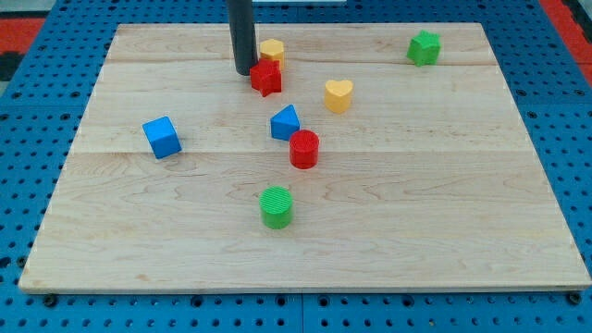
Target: Move the yellow hexagon to the top center of the board
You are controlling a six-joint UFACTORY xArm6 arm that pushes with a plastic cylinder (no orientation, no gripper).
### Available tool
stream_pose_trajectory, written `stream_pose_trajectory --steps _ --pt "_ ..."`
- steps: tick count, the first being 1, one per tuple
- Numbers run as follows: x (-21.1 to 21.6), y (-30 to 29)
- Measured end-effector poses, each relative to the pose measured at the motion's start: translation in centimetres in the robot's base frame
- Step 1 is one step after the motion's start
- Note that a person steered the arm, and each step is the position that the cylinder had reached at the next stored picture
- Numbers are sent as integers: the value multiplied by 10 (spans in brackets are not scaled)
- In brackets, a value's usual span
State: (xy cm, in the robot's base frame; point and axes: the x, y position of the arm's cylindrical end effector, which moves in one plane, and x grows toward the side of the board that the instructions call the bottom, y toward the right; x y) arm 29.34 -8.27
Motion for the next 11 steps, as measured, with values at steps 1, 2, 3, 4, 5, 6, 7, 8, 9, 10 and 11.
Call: stream_pose_trajectory --steps 1,2,3,4,5,6,7,8,9,10,11 --pt "24 -18" --pt "31 12" --pt "29 45" --pt "29 44" --pt "29 37" --pt "23 36" --pt "8 42" --pt "7 53" --pt "-18 33" --pt "-50 23" --pt "-47 10"
